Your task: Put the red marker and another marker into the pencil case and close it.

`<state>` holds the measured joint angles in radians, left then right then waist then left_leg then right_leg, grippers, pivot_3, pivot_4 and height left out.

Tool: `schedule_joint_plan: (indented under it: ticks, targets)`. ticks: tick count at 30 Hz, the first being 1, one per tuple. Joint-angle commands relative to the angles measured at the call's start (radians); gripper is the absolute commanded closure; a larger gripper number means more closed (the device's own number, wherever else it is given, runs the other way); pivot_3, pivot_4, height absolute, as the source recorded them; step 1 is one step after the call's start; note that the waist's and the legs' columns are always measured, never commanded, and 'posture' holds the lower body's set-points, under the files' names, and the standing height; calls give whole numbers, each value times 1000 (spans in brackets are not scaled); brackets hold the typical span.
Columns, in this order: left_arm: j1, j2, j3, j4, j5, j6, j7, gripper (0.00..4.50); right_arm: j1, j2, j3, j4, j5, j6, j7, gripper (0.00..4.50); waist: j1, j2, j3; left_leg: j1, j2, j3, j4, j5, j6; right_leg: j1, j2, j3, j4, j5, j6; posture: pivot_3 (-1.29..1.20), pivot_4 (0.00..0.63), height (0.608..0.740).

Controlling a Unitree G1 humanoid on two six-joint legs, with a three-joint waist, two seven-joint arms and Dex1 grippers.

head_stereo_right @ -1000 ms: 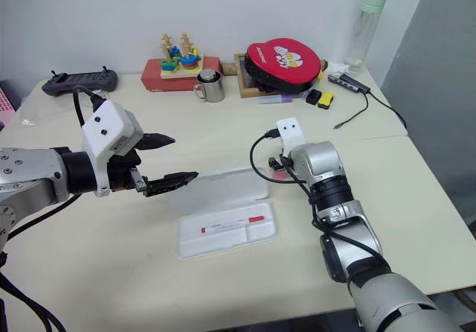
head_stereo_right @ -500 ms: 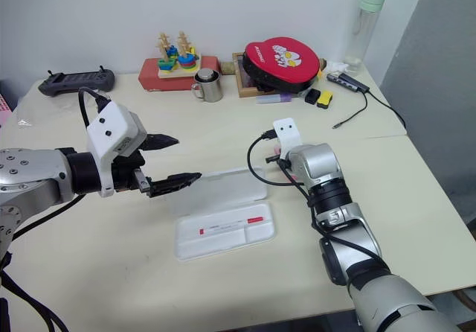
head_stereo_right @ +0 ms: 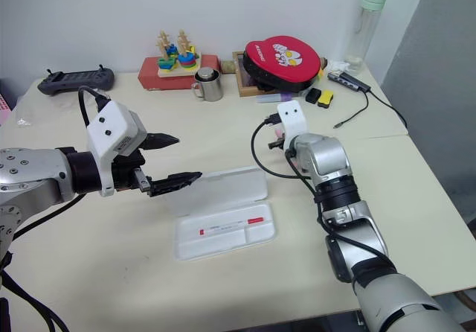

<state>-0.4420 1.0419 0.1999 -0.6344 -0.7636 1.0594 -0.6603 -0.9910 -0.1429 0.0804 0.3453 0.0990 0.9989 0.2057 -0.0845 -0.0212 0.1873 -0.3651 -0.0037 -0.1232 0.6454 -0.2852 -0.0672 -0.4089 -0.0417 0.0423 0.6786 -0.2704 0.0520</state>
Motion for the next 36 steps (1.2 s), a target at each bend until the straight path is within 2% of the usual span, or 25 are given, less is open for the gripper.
schedule_joint_plan:
  ticks: [1,5,8,19,21,26,36]
  targets:
    - [-14,-2,9,-13,6,-17,6,0,-5,-60,52,-161,27,-24,129,4072,0,0,0,0,0,0,0,0,0,0,0,0,0,0,0,0,150,740]
    - [-14,-5,8,-11,6,-19,3,0,31,-165,98,-304,83,-21,301,4072,0,1,1,0,0,0,0,0,0,0,0,0,0,0,0,0,150,740]
    - [-13,-5,11,-9,3,-20,-2,0,47,-226,104,-369,117,-16,379,4072,2,1,1,-1,0,0,0,0,0,0,0,0,-1,0,0,0,150,740]
    - [-2,4,20,0,9,-31,-17,0,57,-348,118,-362,95,-97,466,4072,3,1,1,-1,0,0,0,0,0,0,0,0,-1,0,0,0,150,740]
    - [3,5,21,-3,9,-32,-16,0,84,-410,149,-344,41,-182,482,4072,4,1,1,-1,0,0,0,0,0,0,0,0,-1,0,0,0,150,740]
    - [23,7,36,-11,3,-31,-14,0,171,-527,165,-377,-11,-235,515,4072,9,0,1,-1,0,1,0,0,0,0,0,1,-2,0,0,0,150,740]
    - [27,9,18,11,21,-56,-26,0,294,-624,149,-501,22,-175,609,4072,11,0,1,-1,0,2,0,0,0,0,0,1,-1,0,0,0,150,740]
